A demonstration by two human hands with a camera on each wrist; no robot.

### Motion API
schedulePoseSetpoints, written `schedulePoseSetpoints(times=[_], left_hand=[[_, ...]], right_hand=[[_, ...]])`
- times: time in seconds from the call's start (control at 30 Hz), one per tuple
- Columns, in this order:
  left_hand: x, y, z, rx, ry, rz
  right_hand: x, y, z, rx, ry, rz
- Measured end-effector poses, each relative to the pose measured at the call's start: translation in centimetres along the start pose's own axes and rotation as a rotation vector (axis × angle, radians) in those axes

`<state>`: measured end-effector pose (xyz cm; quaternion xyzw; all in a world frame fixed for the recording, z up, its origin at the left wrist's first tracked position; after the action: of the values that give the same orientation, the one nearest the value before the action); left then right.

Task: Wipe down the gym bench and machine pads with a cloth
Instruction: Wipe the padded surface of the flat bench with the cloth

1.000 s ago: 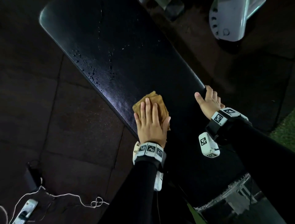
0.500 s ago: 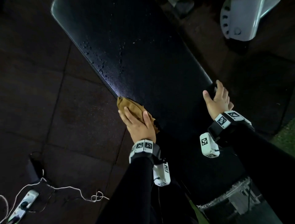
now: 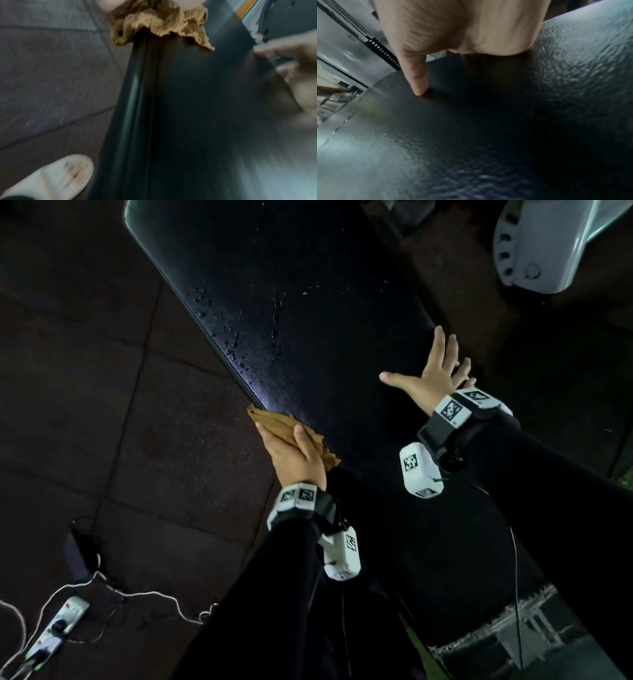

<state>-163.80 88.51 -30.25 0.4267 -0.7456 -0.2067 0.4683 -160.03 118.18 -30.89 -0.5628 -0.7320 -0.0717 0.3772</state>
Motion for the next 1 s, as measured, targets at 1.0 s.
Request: schedulePoseSetpoints(times=[1.0], left_hand=[[4.4, 9.9, 15.5, -0.149, 0.037, 0.347]], right_hand=[[-0.8, -0.8, -0.1, -0.095, -0.182, -0.046]])
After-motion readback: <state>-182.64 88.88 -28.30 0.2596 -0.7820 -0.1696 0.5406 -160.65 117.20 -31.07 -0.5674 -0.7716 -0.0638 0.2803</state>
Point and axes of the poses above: each hand's wrist, its own z-axis towards the middle knuckle, its own x-axis out of the back of the hand, y = z × x, the point moved 10 cm from there along z, towards the middle knuckle, and after that the axes turned 4 degrees about -y, right-handed, at the moved point
